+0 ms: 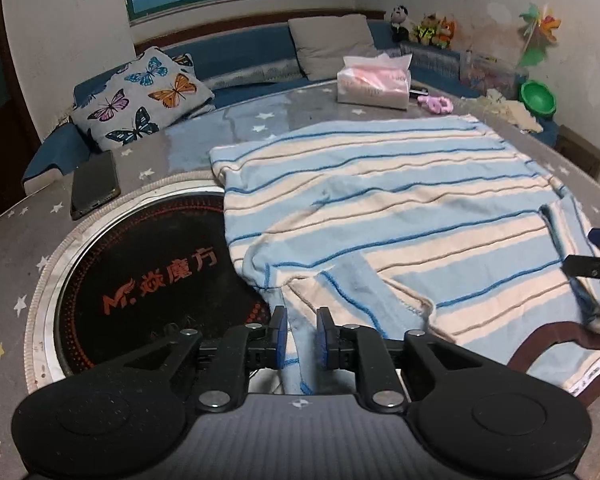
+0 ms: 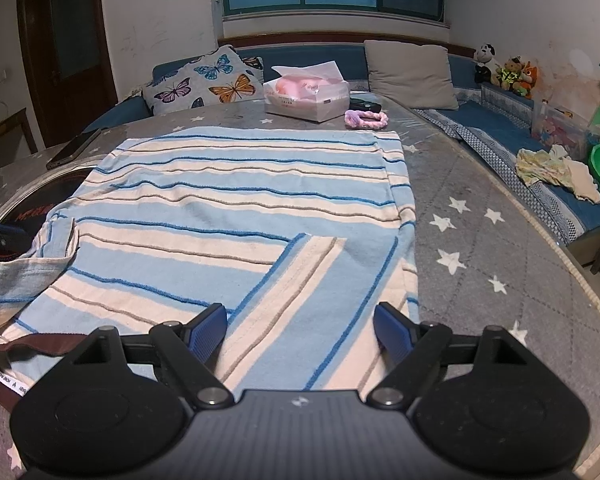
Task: Fold clothes
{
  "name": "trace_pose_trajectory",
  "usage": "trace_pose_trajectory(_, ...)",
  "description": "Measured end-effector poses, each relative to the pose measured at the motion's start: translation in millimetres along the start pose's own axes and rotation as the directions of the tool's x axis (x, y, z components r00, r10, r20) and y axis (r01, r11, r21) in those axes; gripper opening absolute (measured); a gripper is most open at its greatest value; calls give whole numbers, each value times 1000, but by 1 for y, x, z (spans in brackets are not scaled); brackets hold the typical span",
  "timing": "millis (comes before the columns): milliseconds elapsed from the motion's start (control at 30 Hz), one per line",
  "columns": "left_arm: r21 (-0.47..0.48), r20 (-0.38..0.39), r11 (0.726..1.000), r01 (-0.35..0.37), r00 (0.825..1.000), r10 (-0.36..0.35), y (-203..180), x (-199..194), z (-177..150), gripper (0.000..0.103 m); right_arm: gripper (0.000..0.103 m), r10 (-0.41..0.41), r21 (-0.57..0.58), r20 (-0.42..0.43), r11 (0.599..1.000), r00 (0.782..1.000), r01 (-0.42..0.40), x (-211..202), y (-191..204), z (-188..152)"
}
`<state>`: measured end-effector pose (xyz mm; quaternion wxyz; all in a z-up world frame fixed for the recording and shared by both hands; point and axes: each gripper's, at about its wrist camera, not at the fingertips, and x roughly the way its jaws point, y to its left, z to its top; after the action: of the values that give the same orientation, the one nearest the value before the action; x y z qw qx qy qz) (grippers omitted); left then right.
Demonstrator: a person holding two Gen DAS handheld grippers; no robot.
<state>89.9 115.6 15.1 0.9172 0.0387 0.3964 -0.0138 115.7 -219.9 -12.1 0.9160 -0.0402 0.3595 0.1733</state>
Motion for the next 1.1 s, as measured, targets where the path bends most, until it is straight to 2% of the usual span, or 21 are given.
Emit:
trace_pose_trajectory(133,29,-35,1000,-1,999,2,-5,6,-11,24,83,-2,-2,-1,1000,1000,2,0,0,0)
trace_pose_trajectory(233,21,-28,1000,3,1000,-2,-5,1,-13,25,83,0,-1,-2,1000,1000,0,-1,0,0)
trace_pose_trajectory(367,19,-8,1000,14,1000,-14,-6,-13,-14,33,83,-1,-1,-2,1000,1000,1,-1,0,0)
trace_pose_trajectory(567,55,-48,998,29,998,-26,-14,-16,-32,36,83,-1,-2,-3,1000,1000,1,-1,1,0)
trace_pose_trajectory(700,50,-37,998,37,999,-35,-11,-24,-35,40,83,1,-1,-4,1000,1000,-1,-8,2,0)
trace_pose_trajectory(767,63,-36,997,42,999,-40,-12,-26,-37,47,83,7,-11,-2,1000,1000,-7,-13,3,-1)
trace_pose_trajectory(1100,131,14,990,44,999,-46,-28,-35,-33,49,83,16,-53,-14,998,1000,-17,-34,8,-15)
